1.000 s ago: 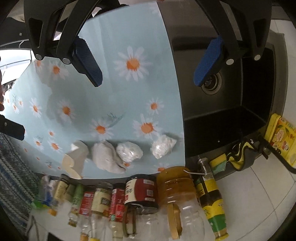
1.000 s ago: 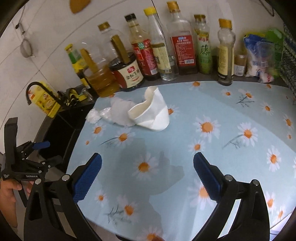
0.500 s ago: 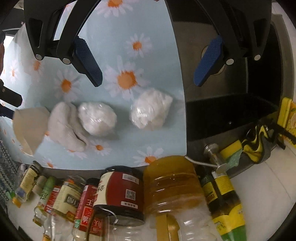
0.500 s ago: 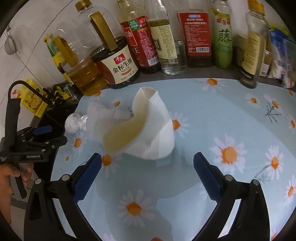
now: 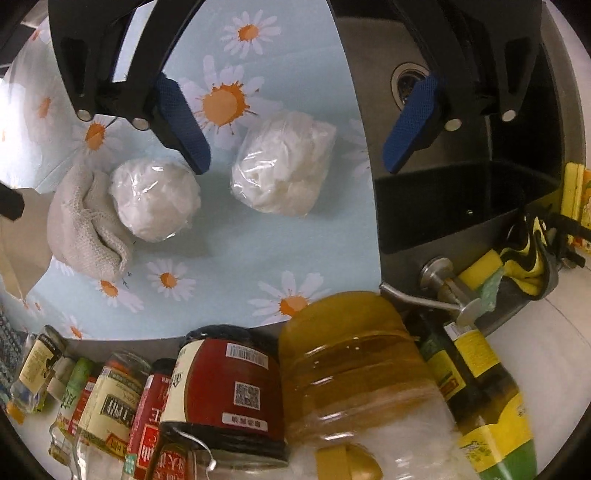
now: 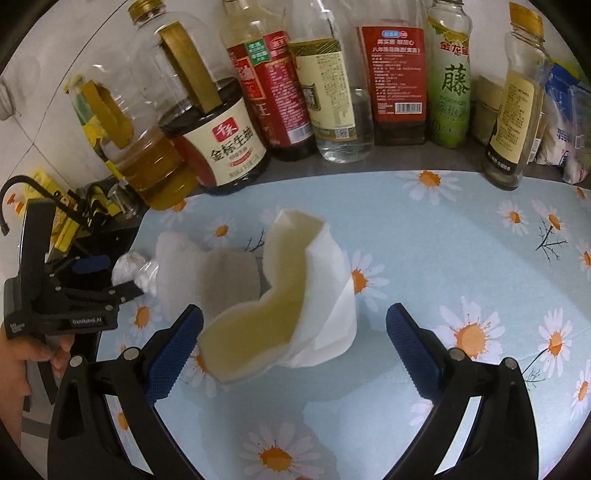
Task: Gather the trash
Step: 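Grasp the clear bag of white tissue with the left tool while the right tool grasps the white paper cup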
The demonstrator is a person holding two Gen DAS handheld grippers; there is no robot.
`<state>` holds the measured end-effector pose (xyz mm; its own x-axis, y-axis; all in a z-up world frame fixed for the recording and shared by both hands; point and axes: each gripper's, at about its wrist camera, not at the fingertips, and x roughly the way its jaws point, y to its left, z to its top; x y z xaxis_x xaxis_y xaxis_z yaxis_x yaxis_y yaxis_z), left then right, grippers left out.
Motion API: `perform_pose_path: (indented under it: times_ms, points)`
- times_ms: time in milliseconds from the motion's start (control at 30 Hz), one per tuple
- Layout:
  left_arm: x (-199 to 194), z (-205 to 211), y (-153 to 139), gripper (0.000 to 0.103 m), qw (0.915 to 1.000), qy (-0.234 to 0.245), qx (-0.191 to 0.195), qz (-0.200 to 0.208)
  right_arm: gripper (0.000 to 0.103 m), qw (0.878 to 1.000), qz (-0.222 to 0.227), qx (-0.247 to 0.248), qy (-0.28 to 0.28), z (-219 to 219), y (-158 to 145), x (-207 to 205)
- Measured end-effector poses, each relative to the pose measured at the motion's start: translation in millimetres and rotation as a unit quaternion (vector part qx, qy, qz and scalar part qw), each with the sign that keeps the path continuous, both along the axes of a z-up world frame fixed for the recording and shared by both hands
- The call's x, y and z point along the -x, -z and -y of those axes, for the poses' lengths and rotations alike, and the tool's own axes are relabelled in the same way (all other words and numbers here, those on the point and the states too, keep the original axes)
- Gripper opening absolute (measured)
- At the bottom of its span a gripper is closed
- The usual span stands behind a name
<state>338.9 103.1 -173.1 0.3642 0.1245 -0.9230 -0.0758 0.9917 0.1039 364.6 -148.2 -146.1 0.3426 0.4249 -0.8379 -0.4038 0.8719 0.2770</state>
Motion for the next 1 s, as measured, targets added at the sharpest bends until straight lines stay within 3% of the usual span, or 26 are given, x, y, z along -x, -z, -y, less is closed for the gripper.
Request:
perform_pose_path:
  times_ms: [67, 267, 300, 400, 1000]
  points:
    - [-4.5, 1.5, 3.1, 0.086, 1.0000, 0.003, -0.002, -0.004, 0.095, 1.000, -0.009, 0.000, 0.004, 0.2, 2.1, -3.3]
    - [-9.0, 0.9, 10.2, 0.063, 0.9998, 0.011, 0.002, -0.017, 0.060, 1.000, -0.022, 0.013, 0.002, -1.1, 5.1, -5.3]
    - [-9.0, 1.1, 10.1, 0.055, 0.9998, 0.013, 0.001, -0.013, 0.055, 1.000, -0.025, 0.013, 0.001, -1.3, 5.6, -5.5]
    - [-6.9, 0.1, 9.4, 0.048, 0.9998, 0.016, 0.003, -0.013, 0.042, 1.000, -0.025, 0.016, 0.000, -0.3, 5.6, -4.8]
    - [15.3, 13.7, -13.4, 0.047, 0.9994, 0.028, 0.021, 0.006, 0.039, 1.000, -0.011, 0.012, -0.002, 9.1, -12.8, 17.8]
